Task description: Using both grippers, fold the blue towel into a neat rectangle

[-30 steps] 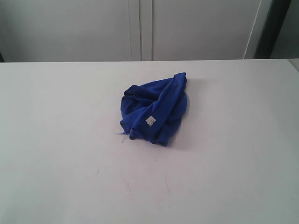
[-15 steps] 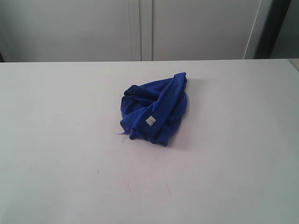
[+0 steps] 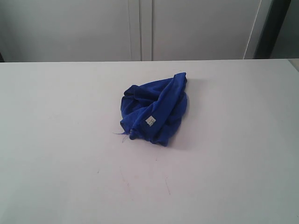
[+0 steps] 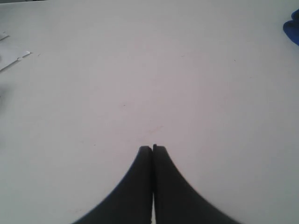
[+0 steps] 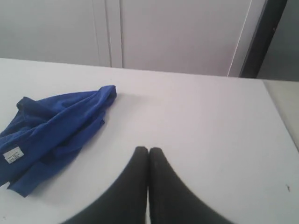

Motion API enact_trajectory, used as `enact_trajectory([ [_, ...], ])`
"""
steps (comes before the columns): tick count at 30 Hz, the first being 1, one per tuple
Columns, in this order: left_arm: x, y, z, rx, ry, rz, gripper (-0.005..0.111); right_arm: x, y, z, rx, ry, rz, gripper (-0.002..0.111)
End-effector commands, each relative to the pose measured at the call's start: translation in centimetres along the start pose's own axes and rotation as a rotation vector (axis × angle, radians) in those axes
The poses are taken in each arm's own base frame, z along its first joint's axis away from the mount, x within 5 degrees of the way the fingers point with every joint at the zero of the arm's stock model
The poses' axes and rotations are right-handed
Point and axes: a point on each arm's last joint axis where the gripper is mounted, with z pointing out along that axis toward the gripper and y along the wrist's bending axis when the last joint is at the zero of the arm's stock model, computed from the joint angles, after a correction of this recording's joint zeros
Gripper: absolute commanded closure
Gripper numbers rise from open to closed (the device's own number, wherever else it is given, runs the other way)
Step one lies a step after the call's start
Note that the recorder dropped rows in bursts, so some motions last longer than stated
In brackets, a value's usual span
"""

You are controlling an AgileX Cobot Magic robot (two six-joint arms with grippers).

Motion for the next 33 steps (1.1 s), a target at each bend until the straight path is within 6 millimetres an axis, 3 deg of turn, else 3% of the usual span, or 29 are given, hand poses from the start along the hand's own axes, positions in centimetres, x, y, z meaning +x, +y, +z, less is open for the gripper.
enact_trajectory([
  [1, 0.0, 0.0, 0.0, 0.0, 0.0, -0.019, 0.107, -1.4, 0.1, 2.2, -0.002, 0.116, 0.04, 0.108],
  [7, 0.0, 0.0, 0.0, 0.0, 0.0, -0.019, 0.107, -2.4, 0.1, 6.6, 0.003, 0.35, 0.067, 0.108],
  [15, 0.0, 0.0, 0.0, 0.0, 0.0, -0.019, 0.107, -2.7, 0.7, 11.4, -0.027, 0.503, 0.112, 0.108],
  [23, 0.0, 0.0, 0.0, 0.0, 0.0, -0.019, 0.107, -3.5, 6.1, 15.3, -0.16, 0.571, 0.055, 0.108],
  [33, 0.0, 0.0, 0.0, 0.0, 0.0, -0.019, 0.107, -2.6, 13.1, 17.9, -0.279, 0.659, -0.02, 0.108],
])
